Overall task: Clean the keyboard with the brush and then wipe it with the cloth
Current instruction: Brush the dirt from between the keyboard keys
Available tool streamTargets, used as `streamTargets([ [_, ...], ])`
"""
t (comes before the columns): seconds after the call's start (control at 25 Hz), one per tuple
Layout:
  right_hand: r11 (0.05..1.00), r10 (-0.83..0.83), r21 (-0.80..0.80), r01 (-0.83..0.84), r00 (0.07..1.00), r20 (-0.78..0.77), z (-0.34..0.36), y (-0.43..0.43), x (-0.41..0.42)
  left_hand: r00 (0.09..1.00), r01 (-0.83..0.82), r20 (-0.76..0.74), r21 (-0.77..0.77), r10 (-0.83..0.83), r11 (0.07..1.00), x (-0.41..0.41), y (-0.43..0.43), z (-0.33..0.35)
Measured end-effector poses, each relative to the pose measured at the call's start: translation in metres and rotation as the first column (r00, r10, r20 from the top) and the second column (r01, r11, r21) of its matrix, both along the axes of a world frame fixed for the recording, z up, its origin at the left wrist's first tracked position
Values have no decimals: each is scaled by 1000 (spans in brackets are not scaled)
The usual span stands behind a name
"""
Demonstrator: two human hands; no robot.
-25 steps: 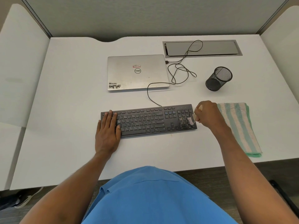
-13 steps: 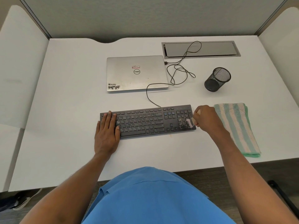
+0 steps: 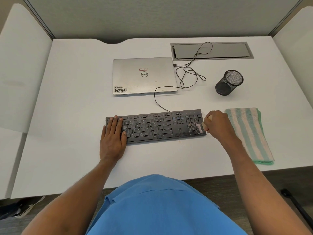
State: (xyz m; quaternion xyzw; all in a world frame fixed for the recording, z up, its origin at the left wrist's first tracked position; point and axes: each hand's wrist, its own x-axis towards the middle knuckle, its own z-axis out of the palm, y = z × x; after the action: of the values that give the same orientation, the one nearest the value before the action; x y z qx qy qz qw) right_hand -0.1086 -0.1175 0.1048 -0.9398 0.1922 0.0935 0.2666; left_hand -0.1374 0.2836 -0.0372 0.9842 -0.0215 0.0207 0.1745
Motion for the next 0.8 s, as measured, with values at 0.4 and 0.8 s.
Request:
streamTargets([
  [0.4, 999, -20, 31, 15, 986, 165, -4, -2, 1, 1000, 3, -12, 5, -3, 1000, 0, 0, 1],
  [0.8, 999, -28, -21, 28, 999, 38, 5, -14, 2, 1000, 1, -17, 3, -1, 1000, 0, 0, 1],
])
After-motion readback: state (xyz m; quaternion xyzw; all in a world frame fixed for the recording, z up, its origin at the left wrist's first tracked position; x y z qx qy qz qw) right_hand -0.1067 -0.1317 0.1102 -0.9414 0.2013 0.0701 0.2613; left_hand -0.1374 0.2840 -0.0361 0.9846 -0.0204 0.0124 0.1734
